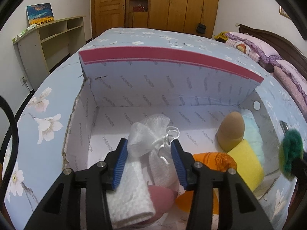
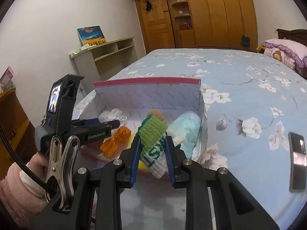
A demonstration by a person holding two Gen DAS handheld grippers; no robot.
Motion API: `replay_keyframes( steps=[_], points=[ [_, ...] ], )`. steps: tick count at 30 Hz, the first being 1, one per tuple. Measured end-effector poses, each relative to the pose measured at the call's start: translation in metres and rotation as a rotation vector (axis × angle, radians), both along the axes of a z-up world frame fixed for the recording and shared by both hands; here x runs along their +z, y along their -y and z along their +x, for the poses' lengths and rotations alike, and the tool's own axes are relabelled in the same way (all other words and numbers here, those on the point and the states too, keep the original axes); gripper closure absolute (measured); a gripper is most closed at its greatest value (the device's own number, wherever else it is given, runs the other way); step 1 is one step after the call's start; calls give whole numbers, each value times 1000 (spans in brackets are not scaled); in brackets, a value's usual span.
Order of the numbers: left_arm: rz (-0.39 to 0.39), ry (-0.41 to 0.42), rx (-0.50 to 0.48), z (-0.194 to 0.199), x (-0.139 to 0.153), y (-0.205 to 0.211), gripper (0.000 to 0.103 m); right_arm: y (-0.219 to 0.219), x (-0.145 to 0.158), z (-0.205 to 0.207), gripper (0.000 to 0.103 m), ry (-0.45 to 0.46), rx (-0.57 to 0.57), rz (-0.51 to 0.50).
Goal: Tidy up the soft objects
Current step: 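Carry the mesh bag and FIRST sock down into the pink box with both tools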
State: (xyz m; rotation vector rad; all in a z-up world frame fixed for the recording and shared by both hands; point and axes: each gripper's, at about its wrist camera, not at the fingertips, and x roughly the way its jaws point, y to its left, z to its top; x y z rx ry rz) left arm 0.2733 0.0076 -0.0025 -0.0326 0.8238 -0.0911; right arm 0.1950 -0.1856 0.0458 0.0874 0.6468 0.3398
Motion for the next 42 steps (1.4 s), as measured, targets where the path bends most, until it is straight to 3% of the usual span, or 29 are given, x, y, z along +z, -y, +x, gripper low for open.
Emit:
replay_keyframes(
  steps=[11,20,33,42],
  points=[
    [-10,23,-6,-7,5,-1,51,-8,0,55,77,45,-33,-96],
    [-7,23,-1,-9,2,2,51,-15,-15,91,77,28,-37,-106],
    [10,38,-2,-14,0,6,49,-10,-32,102,72,11,-59,-32],
    [-4,58,-21,-19,7,5,49,-10,-29,96,59,26,-65,-4]
  ],
)
